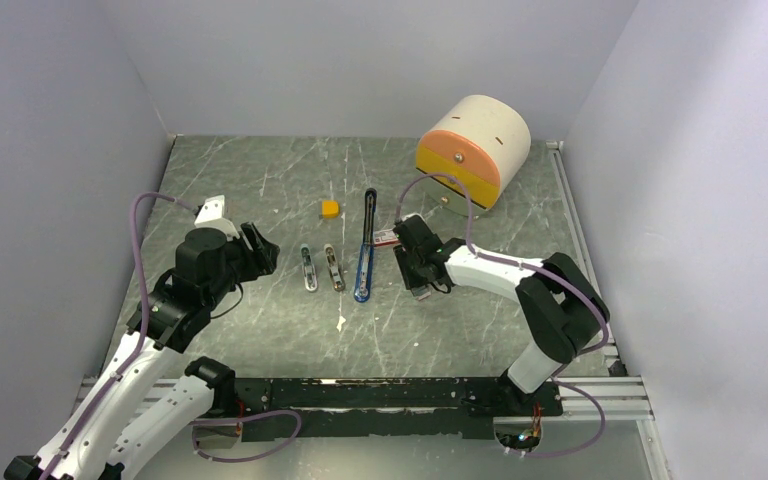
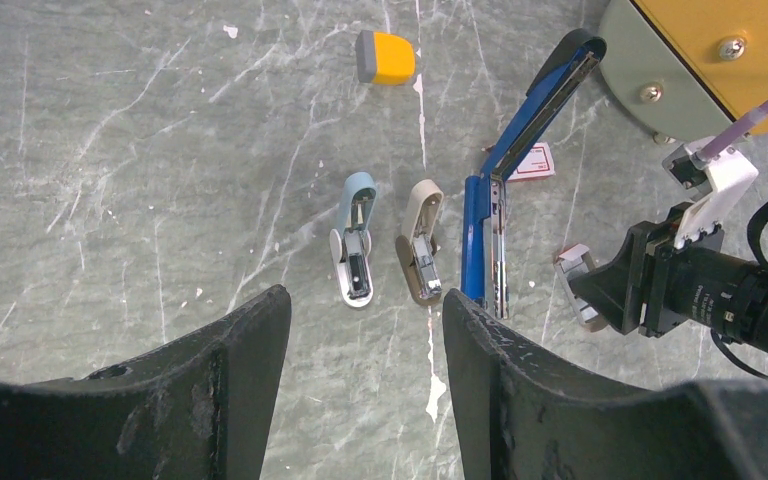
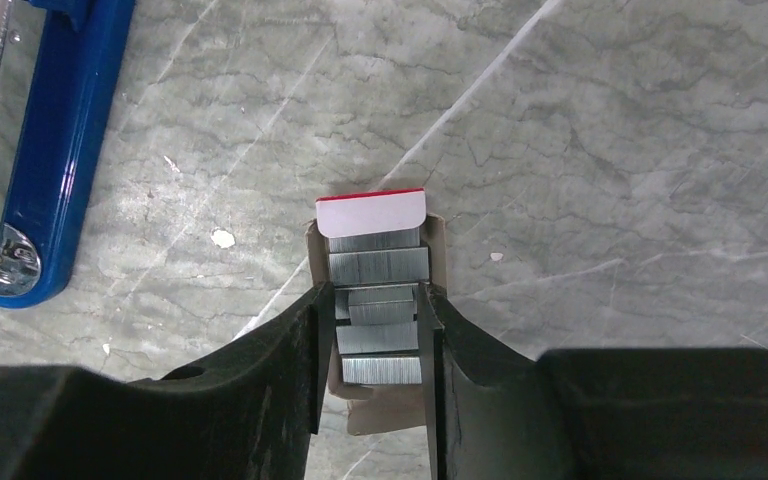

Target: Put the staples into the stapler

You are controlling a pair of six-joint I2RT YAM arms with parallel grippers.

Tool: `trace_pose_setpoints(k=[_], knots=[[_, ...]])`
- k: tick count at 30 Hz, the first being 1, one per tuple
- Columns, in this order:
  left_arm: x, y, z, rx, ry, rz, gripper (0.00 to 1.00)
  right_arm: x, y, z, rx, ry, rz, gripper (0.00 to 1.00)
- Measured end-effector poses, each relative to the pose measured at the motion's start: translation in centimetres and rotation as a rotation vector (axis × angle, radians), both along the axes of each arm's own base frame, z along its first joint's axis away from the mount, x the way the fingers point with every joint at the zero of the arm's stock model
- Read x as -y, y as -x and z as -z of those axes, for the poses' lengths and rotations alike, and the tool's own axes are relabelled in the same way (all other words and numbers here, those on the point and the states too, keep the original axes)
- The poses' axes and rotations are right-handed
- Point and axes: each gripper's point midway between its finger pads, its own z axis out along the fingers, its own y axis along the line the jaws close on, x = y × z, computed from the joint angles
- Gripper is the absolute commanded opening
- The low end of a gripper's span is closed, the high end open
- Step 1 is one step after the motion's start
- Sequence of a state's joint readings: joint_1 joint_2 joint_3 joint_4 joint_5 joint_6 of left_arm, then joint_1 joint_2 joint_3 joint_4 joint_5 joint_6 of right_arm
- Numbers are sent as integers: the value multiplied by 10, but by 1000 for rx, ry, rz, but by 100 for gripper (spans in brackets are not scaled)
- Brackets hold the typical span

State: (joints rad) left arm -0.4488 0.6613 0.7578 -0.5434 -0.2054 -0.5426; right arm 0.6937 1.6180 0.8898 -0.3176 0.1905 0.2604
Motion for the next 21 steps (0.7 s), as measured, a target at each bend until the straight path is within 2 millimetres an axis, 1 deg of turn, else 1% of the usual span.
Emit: trace_pose_setpoints(k=[6,14,21], knots=[[0,0,0,0,0,0,62,0,1,4,-17,-2,-8,38],[0,0,0,0,0,0,62,0,0,4,-18,-11,-7,29],[0,0,0,0,0,0,62,0,0,4,-16,-11,-6,29]])
